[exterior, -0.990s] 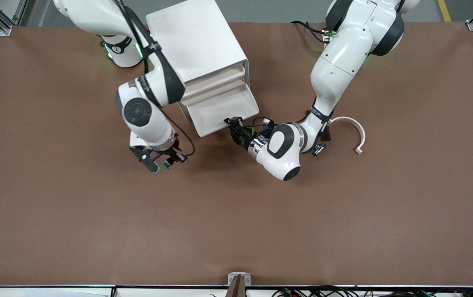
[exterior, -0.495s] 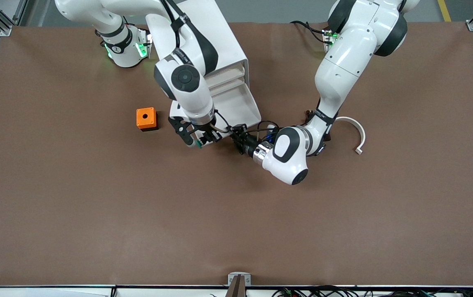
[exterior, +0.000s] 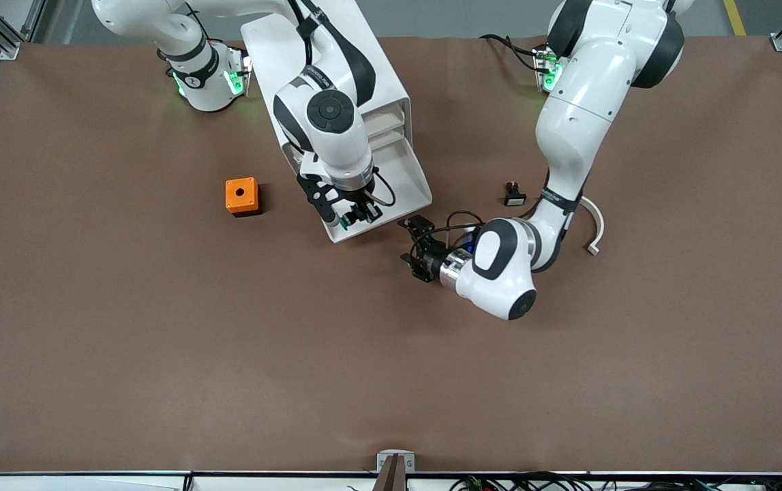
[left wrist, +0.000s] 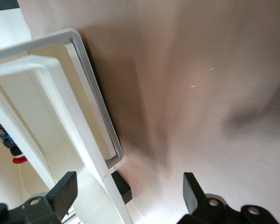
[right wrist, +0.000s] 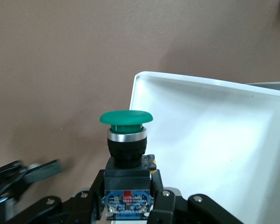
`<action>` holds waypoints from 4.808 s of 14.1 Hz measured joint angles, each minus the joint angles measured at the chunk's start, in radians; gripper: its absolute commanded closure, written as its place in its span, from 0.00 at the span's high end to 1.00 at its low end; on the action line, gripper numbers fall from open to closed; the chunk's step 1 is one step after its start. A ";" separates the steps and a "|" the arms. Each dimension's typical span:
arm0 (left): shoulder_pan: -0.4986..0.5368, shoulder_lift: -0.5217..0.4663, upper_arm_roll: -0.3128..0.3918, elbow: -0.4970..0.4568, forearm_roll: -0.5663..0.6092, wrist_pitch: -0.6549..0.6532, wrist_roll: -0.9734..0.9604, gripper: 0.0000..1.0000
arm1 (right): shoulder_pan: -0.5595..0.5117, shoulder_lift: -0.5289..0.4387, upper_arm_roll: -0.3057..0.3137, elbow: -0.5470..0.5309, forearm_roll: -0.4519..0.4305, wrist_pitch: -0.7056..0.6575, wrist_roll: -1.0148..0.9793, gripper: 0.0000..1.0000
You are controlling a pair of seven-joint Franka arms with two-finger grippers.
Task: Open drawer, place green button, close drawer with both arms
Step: 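Carry the green button over the open drawer with the right gripper, then lower the button into the drawer and open the right gripper, then withdraw the right gripper while the left gripper moves back toward the drawer, then push the drawer closed into the cabinet with the left gripper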
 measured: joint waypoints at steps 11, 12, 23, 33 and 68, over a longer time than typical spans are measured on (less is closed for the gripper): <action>0.193 -0.117 0.055 0.034 0.309 -0.201 0.246 0.99 | 0.062 0.029 0.000 -0.006 0.000 0.018 0.076 0.00; 0.190 -0.124 0.054 0.035 0.365 -0.201 0.262 0.99 | 0.064 0.039 0.000 -0.006 0.002 0.025 0.078 0.00; 0.188 -0.350 0.055 0.041 0.754 -0.236 0.514 0.99 | 0.094 0.078 0.000 0.011 0.015 0.041 0.079 1.00; 0.197 -0.480 0.059 0.040 0.903 -0.229 1.227 0.99 | -0.068 0.069 -0.039 0.231 -0.003 -0.243 -0.421 1.00; -0.314 -0.099 -0.213 -0.129 0.663 0.334 0.750 0.99 | -0.799 -0.135 -0.045 0.451 -0.091 -0.773 -1.746 1.00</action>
